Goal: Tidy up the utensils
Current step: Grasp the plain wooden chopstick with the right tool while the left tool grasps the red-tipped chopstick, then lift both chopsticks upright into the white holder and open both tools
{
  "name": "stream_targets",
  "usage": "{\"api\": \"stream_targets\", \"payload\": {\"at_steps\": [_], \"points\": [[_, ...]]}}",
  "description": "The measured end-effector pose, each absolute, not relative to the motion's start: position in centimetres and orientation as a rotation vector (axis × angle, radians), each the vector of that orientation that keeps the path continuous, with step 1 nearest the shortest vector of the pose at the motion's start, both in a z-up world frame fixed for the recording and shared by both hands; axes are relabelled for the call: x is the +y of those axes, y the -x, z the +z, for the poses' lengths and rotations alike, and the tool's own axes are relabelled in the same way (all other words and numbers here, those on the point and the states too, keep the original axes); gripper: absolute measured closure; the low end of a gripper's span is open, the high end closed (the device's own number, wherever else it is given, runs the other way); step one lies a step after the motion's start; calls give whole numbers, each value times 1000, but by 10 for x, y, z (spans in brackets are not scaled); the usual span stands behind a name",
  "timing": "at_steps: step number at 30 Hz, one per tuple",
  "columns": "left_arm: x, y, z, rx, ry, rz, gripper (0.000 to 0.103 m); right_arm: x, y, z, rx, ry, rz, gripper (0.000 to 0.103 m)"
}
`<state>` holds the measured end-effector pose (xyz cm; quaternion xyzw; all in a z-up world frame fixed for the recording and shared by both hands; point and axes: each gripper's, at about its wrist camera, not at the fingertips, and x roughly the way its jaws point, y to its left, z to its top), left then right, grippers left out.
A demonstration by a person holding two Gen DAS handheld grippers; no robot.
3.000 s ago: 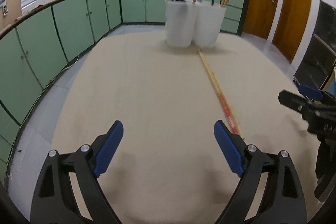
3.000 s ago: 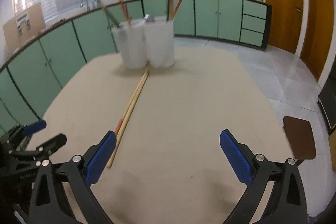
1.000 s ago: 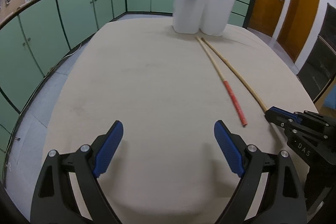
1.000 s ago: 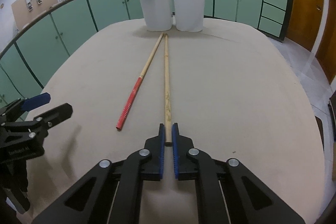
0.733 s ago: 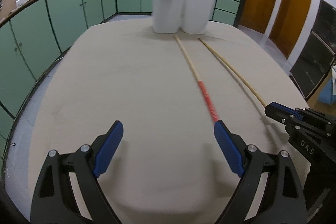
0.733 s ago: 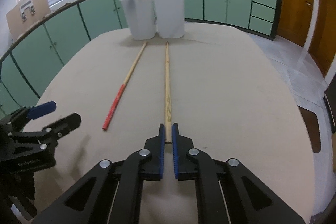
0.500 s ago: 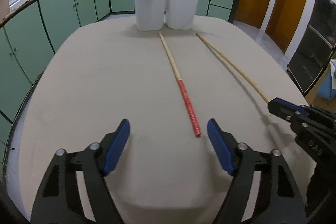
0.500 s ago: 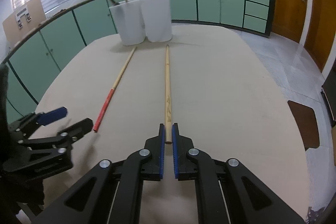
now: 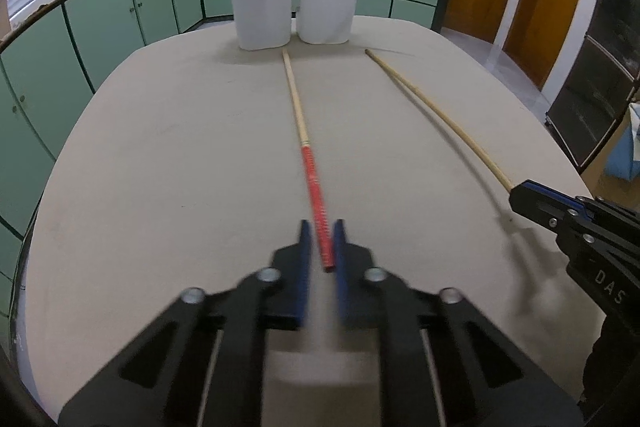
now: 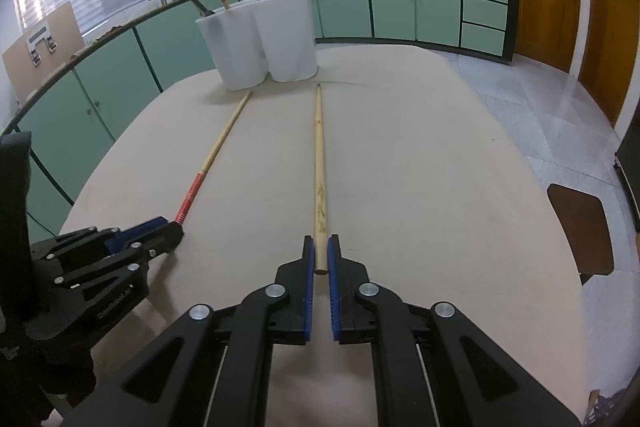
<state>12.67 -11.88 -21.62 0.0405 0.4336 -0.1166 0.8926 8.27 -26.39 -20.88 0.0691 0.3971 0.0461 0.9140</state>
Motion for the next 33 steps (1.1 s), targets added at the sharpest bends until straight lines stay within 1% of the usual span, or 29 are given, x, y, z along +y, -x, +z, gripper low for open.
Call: {"api": "stream_targets", "payload": {"at_steps": [8, 16, 24, 33], "points": [[-114, -122, -211, 889, -54, -232, 98, -264, -82, -206, 811, -138, 92, 96], [-106, -110, -180, 821, -69, -233, 98, -260, -78, -191, 773, -107, 91, 96], [-99, -102, -136, 726, -64, -251, 98, -262, -75, -156, 697, -100, 103, 96], [-97, -99, -80, 604, -47, -291, 98, -272, -77, -98, 595, -135, 144, 96]]}}
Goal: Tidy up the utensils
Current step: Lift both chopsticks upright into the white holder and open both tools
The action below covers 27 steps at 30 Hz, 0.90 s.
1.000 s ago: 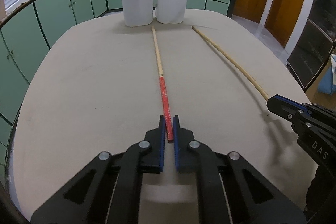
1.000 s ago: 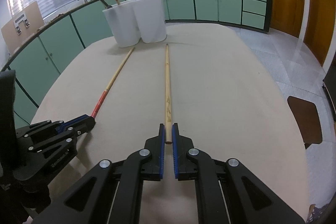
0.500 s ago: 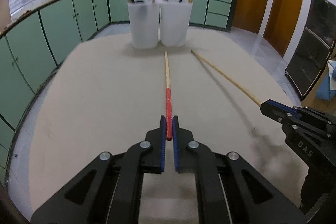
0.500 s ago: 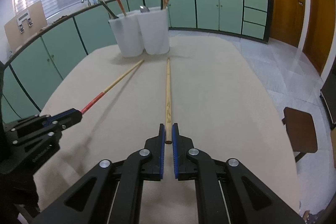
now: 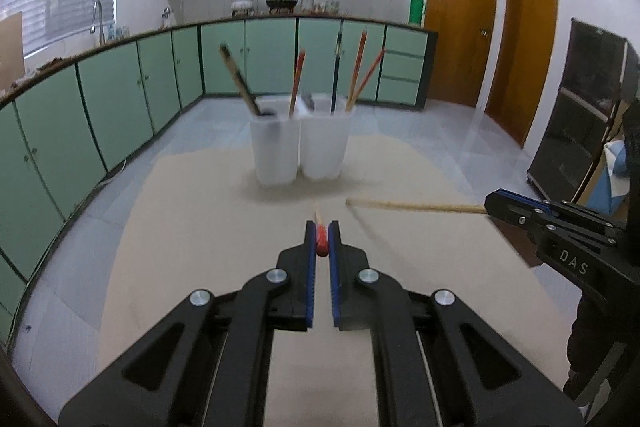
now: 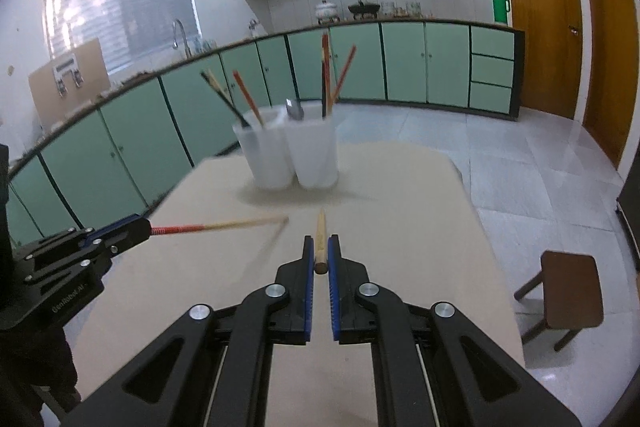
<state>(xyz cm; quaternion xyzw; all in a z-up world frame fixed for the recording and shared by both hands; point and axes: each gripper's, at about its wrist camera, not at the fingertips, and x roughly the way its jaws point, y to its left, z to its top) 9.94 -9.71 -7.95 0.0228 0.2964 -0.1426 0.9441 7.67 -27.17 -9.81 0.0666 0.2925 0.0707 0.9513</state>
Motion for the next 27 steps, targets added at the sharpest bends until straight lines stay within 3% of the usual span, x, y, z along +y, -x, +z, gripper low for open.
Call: {"api": "stream_targets", "payload": {"at_steps": [27], "points": [[-105, -163, 50, 356, -32, -418, 98, -268, -153, 51, 408, -78, 266, 96]]}}
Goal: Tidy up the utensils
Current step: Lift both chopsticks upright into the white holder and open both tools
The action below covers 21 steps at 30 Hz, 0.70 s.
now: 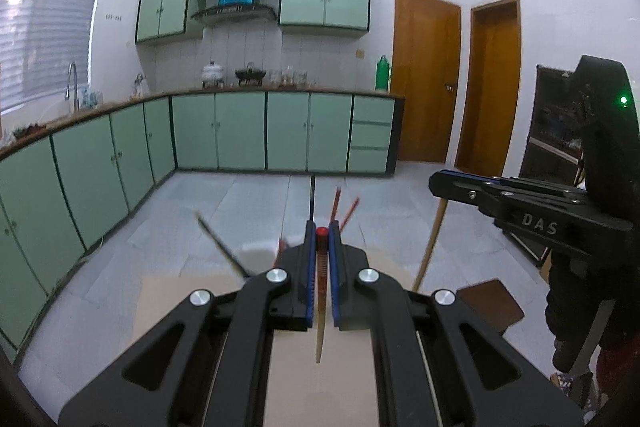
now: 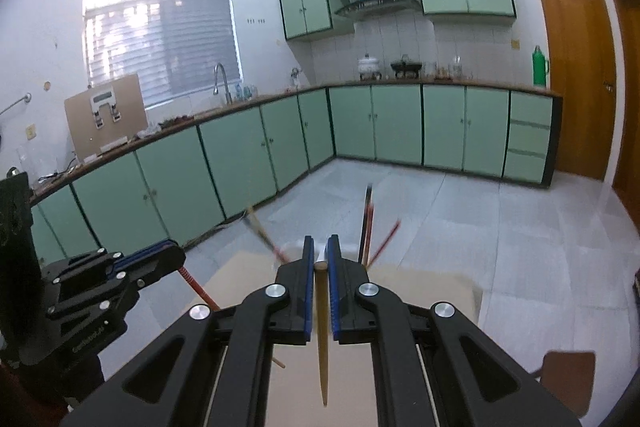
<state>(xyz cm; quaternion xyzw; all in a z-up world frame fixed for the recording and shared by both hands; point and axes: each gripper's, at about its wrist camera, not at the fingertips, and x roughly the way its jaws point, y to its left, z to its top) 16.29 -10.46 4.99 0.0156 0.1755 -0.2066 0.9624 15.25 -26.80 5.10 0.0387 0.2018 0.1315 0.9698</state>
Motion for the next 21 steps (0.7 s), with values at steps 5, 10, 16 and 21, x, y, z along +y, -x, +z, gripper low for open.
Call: {"api": "stream_targets", "payload": {"at_steps": [5, 10, 16, 21], "points": [[-120, -190, 82, 272, -35, -416, 98, -265, -183, 81, 345, -67, 257, 96], [-132, -224, 105, 211, -52, -377, 98, -256, -222, 106, 274, -33, 221, 96], [-132, -268, 104, 217, -56, -319, 98, -247, -269, 105, 263, -50, 195, 96], [-128, -298, 84, 265, -47, -295, 98, -238, -301, 90, 279, -37, 164, 96]]}}
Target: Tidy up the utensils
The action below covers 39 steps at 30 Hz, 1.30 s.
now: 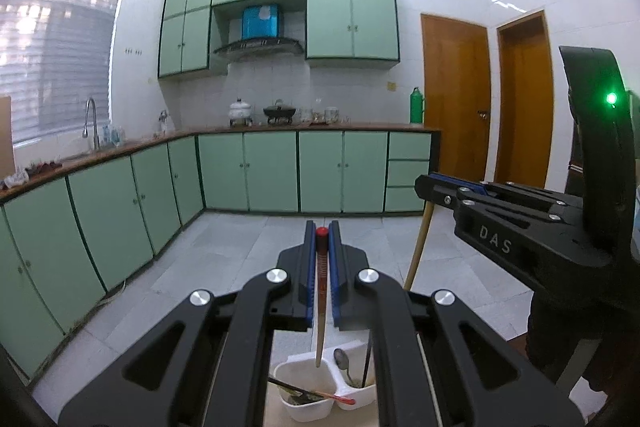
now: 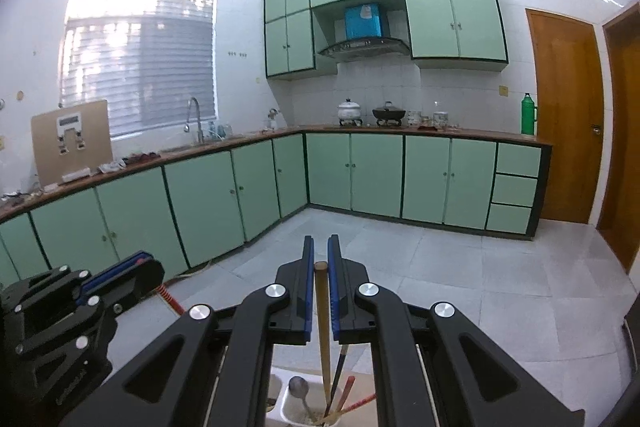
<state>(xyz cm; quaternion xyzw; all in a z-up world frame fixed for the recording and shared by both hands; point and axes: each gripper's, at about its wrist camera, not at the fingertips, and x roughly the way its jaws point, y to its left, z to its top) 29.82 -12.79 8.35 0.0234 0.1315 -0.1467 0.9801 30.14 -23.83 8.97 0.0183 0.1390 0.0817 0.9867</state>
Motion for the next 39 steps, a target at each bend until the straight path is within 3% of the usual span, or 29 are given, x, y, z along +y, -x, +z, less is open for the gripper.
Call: {"api": "stream_targets", "payload": {"at_steps": [18, 21, 26, 30, 35, 39], "points": [[-102, -345, 10, 463, -38, -258, 96, -248, -338, -1, 486, -71, 134, 94], [-97, -342, 9, 469, -35, -251, 92, -256, -334, -9, 510, -80, 111, 84], [-90, -321, 18, 430, -24, -248, 63, -270, -311, -5, 477, -89, 85, 58], [-82, -293, 22, 412, -2, -242, 50, -278, -278, -3, 447, -64, 59, 41], [-76, -249, 16, 400, 13, -226, 26, -281, -235, -8, 426, -42, 48, 22], [-75, -212, 4, 408, 6, -224, 17, -280, -195, -18, 429, -37, 53, 7]]}}
